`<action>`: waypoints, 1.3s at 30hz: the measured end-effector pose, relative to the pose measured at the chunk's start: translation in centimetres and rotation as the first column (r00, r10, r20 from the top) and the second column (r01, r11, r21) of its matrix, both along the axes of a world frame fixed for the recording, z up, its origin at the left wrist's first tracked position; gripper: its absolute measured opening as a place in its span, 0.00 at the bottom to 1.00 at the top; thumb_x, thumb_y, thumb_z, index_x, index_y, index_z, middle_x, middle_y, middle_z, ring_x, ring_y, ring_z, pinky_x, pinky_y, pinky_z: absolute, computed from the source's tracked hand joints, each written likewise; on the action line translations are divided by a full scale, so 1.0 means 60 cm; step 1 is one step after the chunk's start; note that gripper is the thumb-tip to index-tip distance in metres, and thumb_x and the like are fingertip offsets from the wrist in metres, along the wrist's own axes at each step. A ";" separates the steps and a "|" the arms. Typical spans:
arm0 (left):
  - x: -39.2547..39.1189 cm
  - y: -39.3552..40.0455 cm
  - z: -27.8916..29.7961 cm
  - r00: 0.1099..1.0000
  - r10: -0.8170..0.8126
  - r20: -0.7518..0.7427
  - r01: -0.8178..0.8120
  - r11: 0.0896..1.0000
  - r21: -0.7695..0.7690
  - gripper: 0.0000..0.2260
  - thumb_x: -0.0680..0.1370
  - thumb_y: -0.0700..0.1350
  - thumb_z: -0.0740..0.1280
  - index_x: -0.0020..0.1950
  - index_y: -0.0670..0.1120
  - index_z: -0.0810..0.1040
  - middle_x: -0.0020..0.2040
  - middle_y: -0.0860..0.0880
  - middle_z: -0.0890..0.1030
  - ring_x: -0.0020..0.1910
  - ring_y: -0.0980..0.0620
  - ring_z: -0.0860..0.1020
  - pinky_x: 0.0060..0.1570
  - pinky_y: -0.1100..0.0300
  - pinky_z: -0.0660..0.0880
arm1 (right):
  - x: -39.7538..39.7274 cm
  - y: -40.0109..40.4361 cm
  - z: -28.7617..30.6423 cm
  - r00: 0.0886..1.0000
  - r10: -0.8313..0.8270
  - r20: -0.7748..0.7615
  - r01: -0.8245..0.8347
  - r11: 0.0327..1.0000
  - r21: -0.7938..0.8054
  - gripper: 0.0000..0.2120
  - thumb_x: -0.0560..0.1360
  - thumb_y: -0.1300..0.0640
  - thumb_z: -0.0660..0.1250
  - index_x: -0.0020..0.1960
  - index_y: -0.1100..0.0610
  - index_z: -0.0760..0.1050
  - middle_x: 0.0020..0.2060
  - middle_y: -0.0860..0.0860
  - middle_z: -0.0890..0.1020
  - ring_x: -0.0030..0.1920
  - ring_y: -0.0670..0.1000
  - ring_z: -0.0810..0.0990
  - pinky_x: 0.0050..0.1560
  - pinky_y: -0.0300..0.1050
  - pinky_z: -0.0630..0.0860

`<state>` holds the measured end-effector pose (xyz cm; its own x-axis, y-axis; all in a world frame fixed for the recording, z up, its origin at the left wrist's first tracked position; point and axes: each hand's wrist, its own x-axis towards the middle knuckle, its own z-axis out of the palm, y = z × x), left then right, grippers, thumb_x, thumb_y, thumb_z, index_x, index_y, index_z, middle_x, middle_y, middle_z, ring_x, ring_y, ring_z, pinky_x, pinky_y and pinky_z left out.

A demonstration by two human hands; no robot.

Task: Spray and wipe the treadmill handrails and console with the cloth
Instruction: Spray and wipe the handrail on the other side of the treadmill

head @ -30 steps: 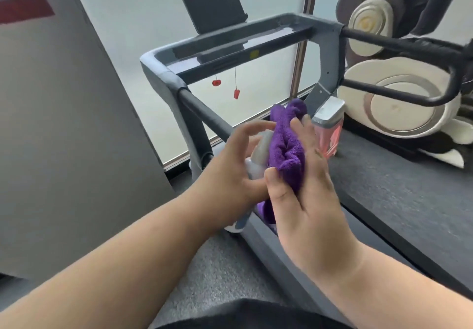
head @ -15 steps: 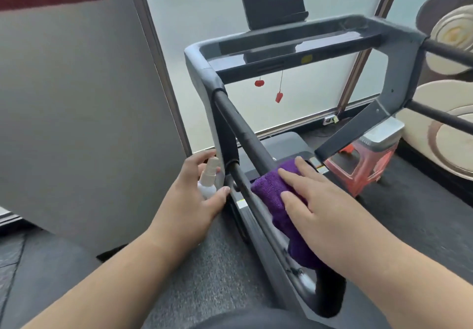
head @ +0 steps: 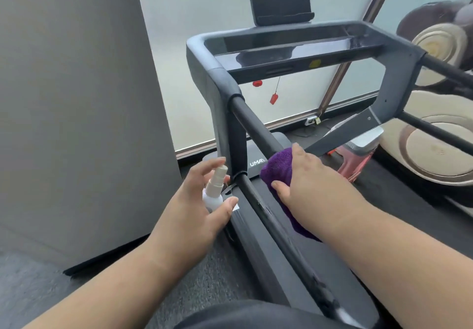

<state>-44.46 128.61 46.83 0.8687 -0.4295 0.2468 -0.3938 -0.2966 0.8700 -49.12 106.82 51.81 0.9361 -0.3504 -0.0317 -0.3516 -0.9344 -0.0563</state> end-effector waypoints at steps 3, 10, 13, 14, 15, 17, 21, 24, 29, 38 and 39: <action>0.036 0.015 -0.004 1.000 -0.028 0.008 0.028 0.999 -0.019 0.29 0.75 0.48 0.73 0.65 0.73 0.64 0.58 0.60 0.79 0.57 0.60 0.78 0.50 0.68 0.72 | 0.073 0.019 0.008 0.999 -0.047 -0.014 0.046 0.999 -0.017 0.25 0.77 0.40 0.62 0.65 0.55 0.62 0.58 0.56 0.75 0.52 0.60 0.80 0.44 0.51 0.73; 0.104 0.037 -0.003 0.992 -0.121 0.044 0.122 0.992 -0.023 0.26 0.77 0.54 0.70 0.66 0.75 0.62 0.60 0.60 0.77 0.53 0.58 0.78 0.54 0.52 0.77 | 0.225 0.067 0.007 0.991 -0.131 0.010 0.131 0.979 -0.155 0.29 0.78 0.47 0.65 0.72 0.59 0.58 0.63 0.59 0.72 0.59 0.64 0.76 0.47 0.56 0.76; 0.124 0.047 -0.005 0.986 -0.165 0.040 0.164 0.986 0.011 0.25 0.76 0.56 0.69 0.67 0.75 0.62 0.59 0.60 0.77 0.52 0.59 0.78 0.54 0.49 0.77 | 0.250 0.072 0.005 0.988 -0.151 0.031 0.154 0.980 -0.123 0.34 0.76 0.37 0.65 0.72 0.56 0.59 0.63 0.56 0.72 0.61 0.62 0.76 0.48 0.56 0.75; 0.131 0.050 -0.006 0.983 -0.182 0.041 0.181 0.983 0.020 0.26 0.76 0.56 0.70 0.67 0.76 0.62 0.59 0.60 0.78 0.52 0.58 0.78 0.54 0.48 0.77 | 0.247 0.073 0.005 0.986 -0.163 0.044 0.167 0.980 -0.106 0.34 0.76 0.36 0.65 0.72 0.55 0.60 0.63 0.56 0.73 0.61 0.62 0.76 0.49 0.56 0.74; 0.137 0.051 -0.006 0.980 -0.193 0.048 0.192 0.981 0.029 0.26 0.76 0.55 0.70 0.66 0.76 0.62 0.57 0.60 0.78 0.51 0.57 0.78 0.54 0.48 0.77 | 0.239 0.071 0.005 0.984 -0.171 0.055 0.176 0.979 -0.098 0.33 0.75 0.36 0.65 0.71 0.54 0.61 0.62 0.55 0.74 0.60 0.61 0.76 0.50 0.56 0.73; 0.149 0.052 -0.008 0.975 -0.215 0.058 0.212 0.976 0.048 0.26 0.76 0.55 0.70 0.65 0.76 0.62 0.55 0.62 0.79 0.47 0.58 0.78 0.52 0.50 0.78 | 0.211 0.065 0.004 0.979 -0.195 0.067 0.202 0.970 -0.138 0.30 0.75 0.35 0.64 0.69 0.51 0.63 0.60 0.53 0.76 0.60 0.60 0.77 0.59 0.60 0.69; 0.182 0.050 0.003 0.948 -0.312 0.054 0.310 0.950 0.045 0.25 0.76 0.56 0.70 0.65 0.77 0.62 0.56 0.70 0.76 0.45 0.68 0.77 0.46 0.60 0.74 | 0.133 0.055 -0.011 0.971 -0.209 0.115 0.233 0.938 -0.258 0.31 0.74 0.32 0.60 0.71 0.47 0.62 0.59 0.49 0.78 0.63 0.56 0.75 0.71 0.66 0.55; 0.227 0.060 0.018 0.932 -0.357 0.066 0.352 0.933 0.076 0.24 0.76 0.58 0.68 0.64 0.78 0.61 0.53 0.66 0.78 0.43 0.65 0.79 0.44 0.61 0.73 | 0.125 0.054 -0.018 0.975 -0.189 0.116 0.212 0.947 -0.243 0.35 0.74 0.33 0.61 0.74 0.50 0.60 0.61 0.51 0.77 0.61 0.57 0.75 0.65 0.60 0.67; 0.272 0.103 0.016 0.906 -0.419 0.068 0.402 0.898 0.182 0.22 0.76 0.61 0.63 0.65 0.78 0.58 0.51 0.67 0.77 0.42 0.62 0.79 0.41 0.64 0.72 | 0.211 0.077 -0.008 0.968 -0.223 0.113 0.245 0.935 -0.256 0.35 0.74 0.29 0.57 0.68 0.55 0.63 0.58 0.56 0.76 0.57 0.60 0.77 0.50 0.56 0.76; 0.266 0.084 -0.010 0.948 -0.300 0.108 0.306 0.951 -0.051 0.24 0.77 0.55 0.67 0.67 0.73 0.63 0.47 0.61 0.80 0.34 0.59 0.79 0.35 0.64 0.73 | 0.354 0.073 -0.008 0.962 -0.254 0.100 0.268 0.948 -0.169 0.33 0.74 0.31 0.60 0.67 0.55 0.66 0.59 0.56 0.77 0.57 0.61 0.78 0.43 0.53 0.70; 0.261 0.079 -0.013 0.956 -0.276 0.098 0.284 0.955 -0.081 0.24 0.77 0.53 0.68 0.67 0.73 0.63 0.47 0.61 0.80 0.34 0.58 0.79 0.34 0.66 0.74 | 0.346 0.069 -0.006 0.963 -0.251 0.096 0.263 0.955 -0.137 0.32 0.74 0.32 0.61 0.67 0.54 0.66 0.59 0.55 0.77 0.58 0.61 0.78 0.45 0.53 0.71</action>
